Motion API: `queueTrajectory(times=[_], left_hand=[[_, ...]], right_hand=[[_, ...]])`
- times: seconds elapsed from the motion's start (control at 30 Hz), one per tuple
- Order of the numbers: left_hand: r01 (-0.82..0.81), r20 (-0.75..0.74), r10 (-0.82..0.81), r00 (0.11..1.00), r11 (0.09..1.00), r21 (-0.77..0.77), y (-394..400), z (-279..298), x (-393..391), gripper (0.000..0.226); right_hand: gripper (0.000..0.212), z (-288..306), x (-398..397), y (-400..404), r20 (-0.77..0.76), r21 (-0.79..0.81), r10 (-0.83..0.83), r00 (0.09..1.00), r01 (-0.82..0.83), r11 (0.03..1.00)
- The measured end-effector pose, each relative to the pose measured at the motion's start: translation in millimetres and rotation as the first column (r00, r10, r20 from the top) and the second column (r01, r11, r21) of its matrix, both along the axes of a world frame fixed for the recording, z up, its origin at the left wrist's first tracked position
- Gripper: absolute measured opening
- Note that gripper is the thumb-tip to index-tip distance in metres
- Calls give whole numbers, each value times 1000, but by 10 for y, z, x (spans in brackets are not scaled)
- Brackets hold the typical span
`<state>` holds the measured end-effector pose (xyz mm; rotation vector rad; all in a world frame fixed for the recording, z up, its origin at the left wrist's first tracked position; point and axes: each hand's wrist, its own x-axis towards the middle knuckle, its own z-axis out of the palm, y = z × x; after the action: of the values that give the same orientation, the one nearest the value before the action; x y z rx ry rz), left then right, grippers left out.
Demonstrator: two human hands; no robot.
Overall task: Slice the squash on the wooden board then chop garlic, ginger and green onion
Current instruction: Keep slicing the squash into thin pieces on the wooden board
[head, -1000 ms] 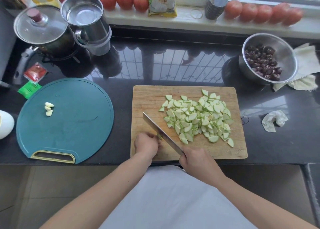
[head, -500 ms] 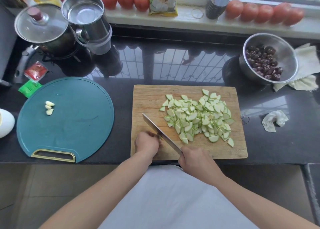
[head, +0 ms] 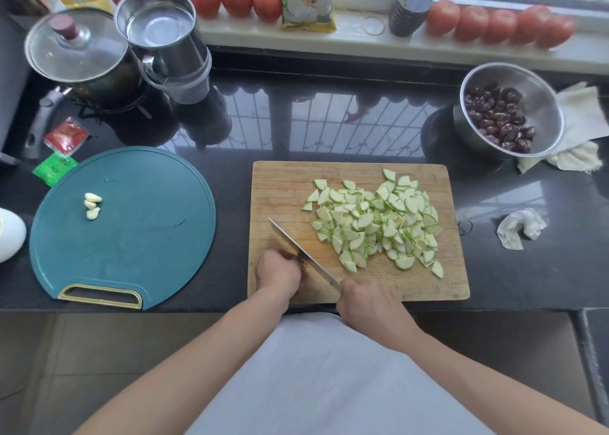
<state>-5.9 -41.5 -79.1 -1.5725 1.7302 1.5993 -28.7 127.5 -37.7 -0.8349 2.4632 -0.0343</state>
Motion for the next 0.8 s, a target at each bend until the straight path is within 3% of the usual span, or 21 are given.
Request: queueTrajectory(times=[0.53, 0.8], left_hand=[[-44, -9, 45, 999, 998, 35, -23, -90, -6, 21], [-28, 37, 26, 999, 997, 65, -13, -44, -40, 16]], right_hand=[[21, -247, 18, 2, 126, -11, -93, 988, 95, 995], [23, -168, -94, 6, 211, -139, -207, 955, 239, 961]])
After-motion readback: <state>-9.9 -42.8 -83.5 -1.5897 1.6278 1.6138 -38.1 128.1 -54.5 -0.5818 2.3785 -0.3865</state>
